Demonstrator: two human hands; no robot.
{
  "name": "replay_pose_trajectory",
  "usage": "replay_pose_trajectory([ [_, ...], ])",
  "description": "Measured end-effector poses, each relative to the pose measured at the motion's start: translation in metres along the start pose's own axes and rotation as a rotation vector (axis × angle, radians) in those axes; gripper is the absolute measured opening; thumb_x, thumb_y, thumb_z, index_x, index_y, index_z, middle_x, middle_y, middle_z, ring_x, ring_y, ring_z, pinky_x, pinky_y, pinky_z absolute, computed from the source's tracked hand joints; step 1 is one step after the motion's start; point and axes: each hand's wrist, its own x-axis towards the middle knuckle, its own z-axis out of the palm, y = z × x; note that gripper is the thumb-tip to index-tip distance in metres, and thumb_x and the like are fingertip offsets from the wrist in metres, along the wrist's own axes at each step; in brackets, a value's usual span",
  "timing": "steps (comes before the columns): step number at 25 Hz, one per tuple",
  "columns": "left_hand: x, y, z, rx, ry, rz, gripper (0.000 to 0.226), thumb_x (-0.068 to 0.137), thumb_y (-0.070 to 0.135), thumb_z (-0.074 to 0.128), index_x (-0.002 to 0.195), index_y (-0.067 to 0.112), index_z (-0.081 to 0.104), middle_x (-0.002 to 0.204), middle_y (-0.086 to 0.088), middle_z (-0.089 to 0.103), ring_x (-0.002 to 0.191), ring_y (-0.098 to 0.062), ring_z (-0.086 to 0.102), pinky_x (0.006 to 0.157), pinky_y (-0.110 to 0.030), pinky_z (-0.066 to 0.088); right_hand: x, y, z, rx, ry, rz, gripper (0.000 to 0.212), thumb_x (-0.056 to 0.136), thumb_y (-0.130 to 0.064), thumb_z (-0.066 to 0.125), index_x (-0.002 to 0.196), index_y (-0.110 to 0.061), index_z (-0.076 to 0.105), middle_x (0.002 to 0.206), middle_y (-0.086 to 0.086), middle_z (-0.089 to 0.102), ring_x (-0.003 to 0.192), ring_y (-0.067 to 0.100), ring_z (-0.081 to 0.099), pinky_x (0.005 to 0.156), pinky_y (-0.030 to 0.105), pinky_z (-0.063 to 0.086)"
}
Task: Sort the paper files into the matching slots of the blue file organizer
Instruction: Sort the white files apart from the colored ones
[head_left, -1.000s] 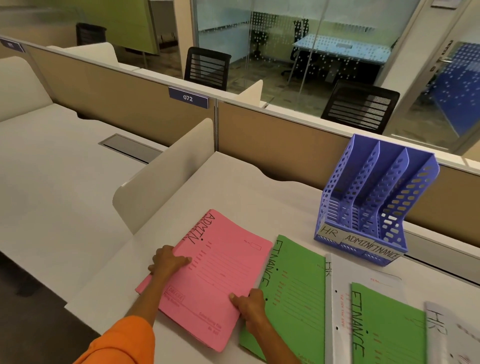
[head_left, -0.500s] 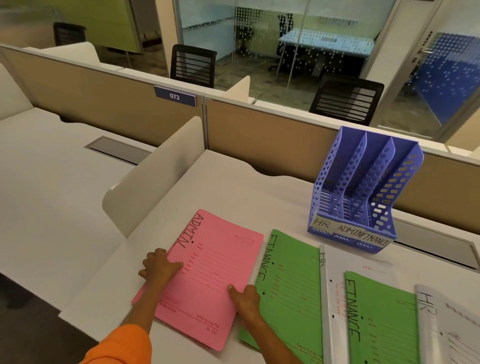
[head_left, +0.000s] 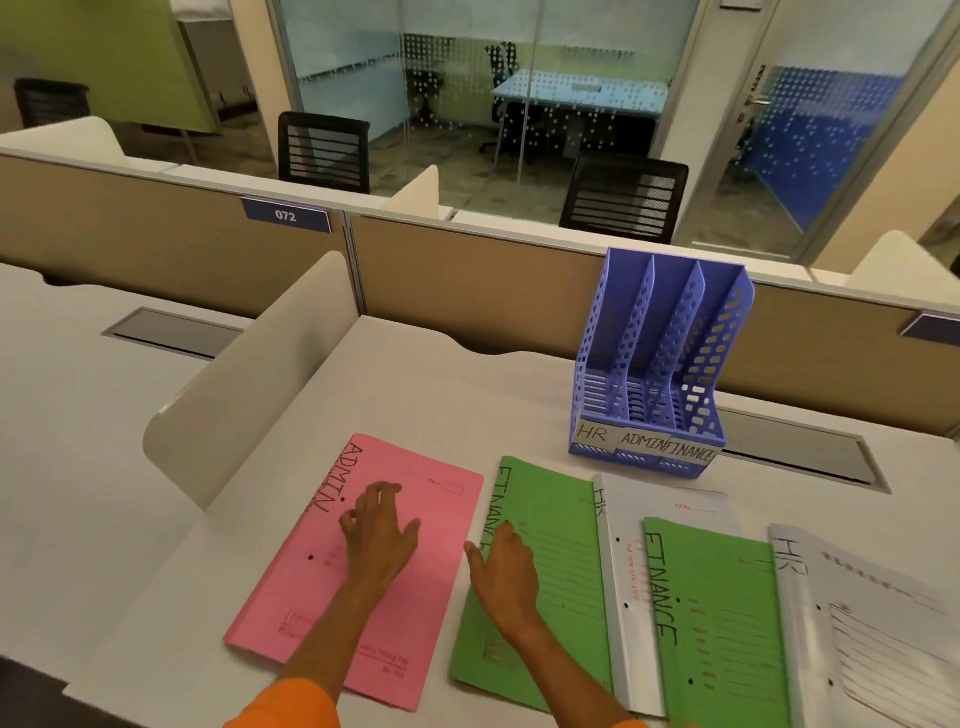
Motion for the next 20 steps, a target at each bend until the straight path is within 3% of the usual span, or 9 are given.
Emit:
replay_pose_trajectory([
  [2, -0.007, 0.014, 0.013, -0.05, -0.033, 0.037, 0.047, 0.082, 0.031, 0.069, 0.124, 0.017, 0.054, 0.127, -0.001, 0.054, 0.116, -0.022, 0.05, 0.099, -0.041, 0.033, 0.002, 0.016, -0.009, -0.056, 0.035, -0.046, 0.053, 0.092, -0.047, 0.049, 0.128, -0.009, 0.043, 0.123, 0.008, 0.056, 0.108, 0.024, 0.052, 0.088, 0.034, 0.044],
  [6, -0.022, 0.046, 0.038, -0.235, -0.184, 0.034, 0.034, 0.086, 0.029, 0.068, 0.113, 0.012, 0.057, 0.1, -0.004, 0.062, 0.093, -0.021, 0.06, 0.076, -0.03, 0.046, 0.004, 0.057, -0.023, -0.116, 0.071, -0.05, 0.059, 0.089, -0.05, 0.051, 0.134, -0.012, 0.041, 0.138, 0.007, 0.048, 0.123, 0.025, 0.045, 0.103, 0.038, 0.038],
  [11, -0.031, 0.074, 0.068, -0.234, -0.303, -0.068, 0.043, 0.084, 0.032, 0.071, 0.112, 0.004, 0.054, 0.1, -0.011, 0.063, 0.083, -0.019, 0.058, 0.064, -0.027, 0.043, -0.007, 0.11, -0.039, -0.209, 0.004, 0.019, 0.069, 0.091, -0.053, 0.047, 0.144, -0.014, 0.027, 0.154, 0.009, 0.026, 0.141, 0.031, 0.023, 0.115, 0.046, 0.02],
  [14, -0.033, 0.084, 0.077, -0.177, -0.324, -0.096, 0.043, 0.08, 0.032, 0.074, 0.106, 0.006, 0.053, 0.102, -0.011, 0.059, 0.083, -0.021, 0.058, 0.065, -0.03, 0.048, -0.016, 0.128, -0.046, -0.259, 0.003, 0.028, 0.07, 0.089, -0.055, 0.047, 0.145, -0.016, 0.029, 0.155, 0.009, 0.024, 0.143, 0.034, 0.016, 0.114, 0.053, 0.011],
  [17, -0.036, 0.092, 0.081, -0.078, -0.283, -0.086, 0.049, 0.078, 0.037, 0.075, 0.107, 0.006, 0.051, 0.106, -0.011, 0.054, 0.088, -0.023, 0.055, 0.069, -0.033, 0.049, -0.021, 0.141, -0.048, -0.283, 0.002, 0.026, 0.071, 0.083, -0.058, 0.056, 0.138, -0.015, 0.043, 0.149, 0.011, 0.038, 0.139, 0.039, 0.027, 0.109, 0.062, 0.019],
  [20, -0.039, 0.106, 0.083, 0.073, -0.193, -0.015, 0.054, 0.079, 0.043, 0.072, 0.113, 0.007, 0.05, 0.111, -0.011, 0.053, 0.096, -0.025, 0.054, 0.078, -0.038, 0.051, -0.024, 0.155, -0.059, -0.283, 0.014, 0.056, 0.072, 0.085, -0.06, 0.051, 0.142, -0.017, 0.037, 0.153, 0.008, 0.03, 0.142, 0.036, 0.02, 0.11, 0.061, 0.017],
])
